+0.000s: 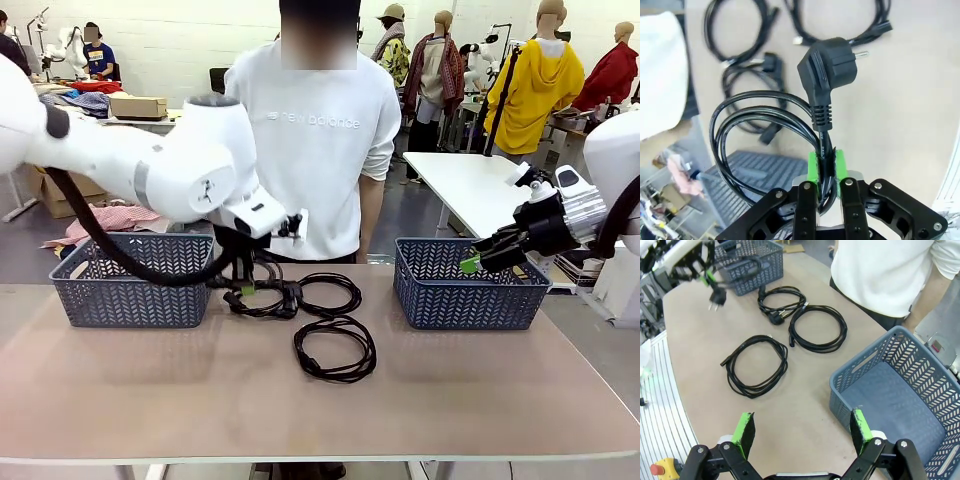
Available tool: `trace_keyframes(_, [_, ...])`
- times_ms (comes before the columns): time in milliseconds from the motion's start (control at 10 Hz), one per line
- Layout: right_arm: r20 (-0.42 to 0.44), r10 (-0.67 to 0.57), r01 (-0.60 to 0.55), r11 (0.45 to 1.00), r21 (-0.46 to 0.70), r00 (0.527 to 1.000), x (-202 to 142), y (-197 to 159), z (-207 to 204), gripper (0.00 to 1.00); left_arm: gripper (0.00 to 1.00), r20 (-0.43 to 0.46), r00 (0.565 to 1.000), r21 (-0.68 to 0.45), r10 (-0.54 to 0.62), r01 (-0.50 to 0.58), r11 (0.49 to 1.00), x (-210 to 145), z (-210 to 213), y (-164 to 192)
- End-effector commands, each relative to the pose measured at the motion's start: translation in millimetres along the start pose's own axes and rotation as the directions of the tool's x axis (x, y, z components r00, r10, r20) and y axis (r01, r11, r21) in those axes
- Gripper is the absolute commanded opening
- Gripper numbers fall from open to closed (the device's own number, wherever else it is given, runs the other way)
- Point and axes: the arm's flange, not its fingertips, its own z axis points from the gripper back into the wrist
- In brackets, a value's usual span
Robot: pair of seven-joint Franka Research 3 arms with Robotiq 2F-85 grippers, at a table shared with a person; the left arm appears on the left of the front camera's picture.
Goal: Organize the cables according to human instructions.
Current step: Pick up a bundle of cables and place it in the basket indicated by the human.
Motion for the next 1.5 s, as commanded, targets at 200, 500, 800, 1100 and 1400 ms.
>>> trace_keyframes(200, [0.033, 0.02, -0.02, 1.0, 0.002, 0.999, 1, -4, -3, 1.0, 0.0, -0.063, 0.997, 0.072, 0.043, -0.039, 0.997, -66, 34, 53])
trace_keyframes(500, [0.033, 0.02, -0.02, 1.0, 0.002, 0.999, 1, -4, -3, 1.0, 0.0, -0.05, 0.995, 0.076, 0.087, -0.083, 0.994, -128, 34, 82])
trace_keyframes(800, [0.033, 0.02, -0.02, 1.0, 0.002, 0.999, 1, -4, -3, 1.0, 0.0, -0.035, 0.995, 0.055, 0.088, -0.086, 0.995, -174, 20, 100])
trace_keyframes(1100, [0.033, 0.02, -0.02, 1.0, 0.002, 0.999, 1, -4, -3, 1.0, 0.0, -0.025, 0.99, 0.036, 0.136, -0.135, 0.99, -198, 8, 116])
trace_keyframes(1400, [0.033, 0.02, -0.02, 1.0, 0.002, 0.999, 1, -4, -3, 1.0, 0.0, -0.064, 0.991, 0.041, 0.118, -0.116, 0.992, -188, 8, 102])
